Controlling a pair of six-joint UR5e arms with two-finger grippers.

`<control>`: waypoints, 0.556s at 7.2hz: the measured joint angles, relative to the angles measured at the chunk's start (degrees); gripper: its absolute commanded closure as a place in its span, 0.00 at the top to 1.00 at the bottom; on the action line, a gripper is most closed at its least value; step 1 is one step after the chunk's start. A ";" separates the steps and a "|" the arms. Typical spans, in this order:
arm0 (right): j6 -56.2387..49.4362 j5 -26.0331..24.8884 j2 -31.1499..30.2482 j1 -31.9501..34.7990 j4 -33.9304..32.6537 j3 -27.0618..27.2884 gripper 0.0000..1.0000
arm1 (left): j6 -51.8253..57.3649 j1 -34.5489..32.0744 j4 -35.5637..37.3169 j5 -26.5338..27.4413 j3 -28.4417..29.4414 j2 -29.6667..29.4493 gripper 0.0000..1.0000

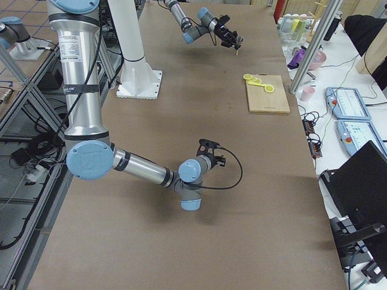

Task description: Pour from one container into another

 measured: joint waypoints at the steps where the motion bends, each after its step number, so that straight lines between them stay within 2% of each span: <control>1: 0.24 -0.85 0.17 -1.56 0.56 -0.04 0.00 | -0.99 0.94 -1.20 3.62 0.00 1.92 0.00; 4: 0.55 -2.08 1.07 -3.82 0.92 -0.06 0.00 | -6.82 4.60 -3.30 14.41 0.16 7.53 0.00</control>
